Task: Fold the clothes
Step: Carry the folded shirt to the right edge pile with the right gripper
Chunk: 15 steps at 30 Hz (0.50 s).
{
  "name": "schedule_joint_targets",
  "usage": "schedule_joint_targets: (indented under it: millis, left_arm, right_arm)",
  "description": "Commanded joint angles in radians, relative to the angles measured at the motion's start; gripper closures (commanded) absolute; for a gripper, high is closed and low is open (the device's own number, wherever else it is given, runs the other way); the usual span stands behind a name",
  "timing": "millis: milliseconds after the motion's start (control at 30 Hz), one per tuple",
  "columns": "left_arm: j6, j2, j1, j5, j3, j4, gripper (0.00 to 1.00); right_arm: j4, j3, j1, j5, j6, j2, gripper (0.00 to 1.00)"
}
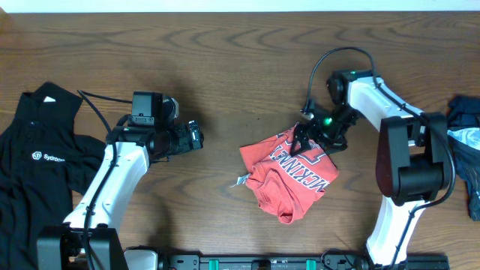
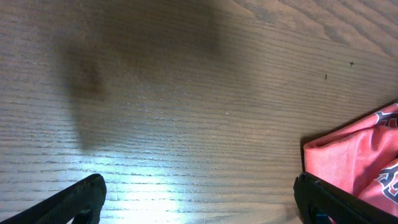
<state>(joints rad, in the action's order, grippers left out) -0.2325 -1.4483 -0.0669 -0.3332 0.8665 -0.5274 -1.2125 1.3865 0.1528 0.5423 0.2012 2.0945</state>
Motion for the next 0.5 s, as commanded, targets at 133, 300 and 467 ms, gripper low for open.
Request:
schedule_joint_targets:
  millis: [133, 300, 467]
  left_arm:
    - [-0.002, 0.004, 0.005, 0.002, 0.013, -0.003, 0.02]
    - [-0.002, 0.004, 0.005, 0.002, 0.013, -0.003, 0.02]
    - [-0.002, 0.004, 0.005, 0.002, 0.013, -0.003, 0.02]
  right_arm:
    - [-0.003, -0.092, 0.019, 0.114, 0.129, 0.029, 0.49]
    - [0.028, -0.134, 0.008, 0.122, 0.128, 0.029, 0.99]
    - [0.072, -0.132, 0.004, 0.17, 0.099, 0.023, 0.99]
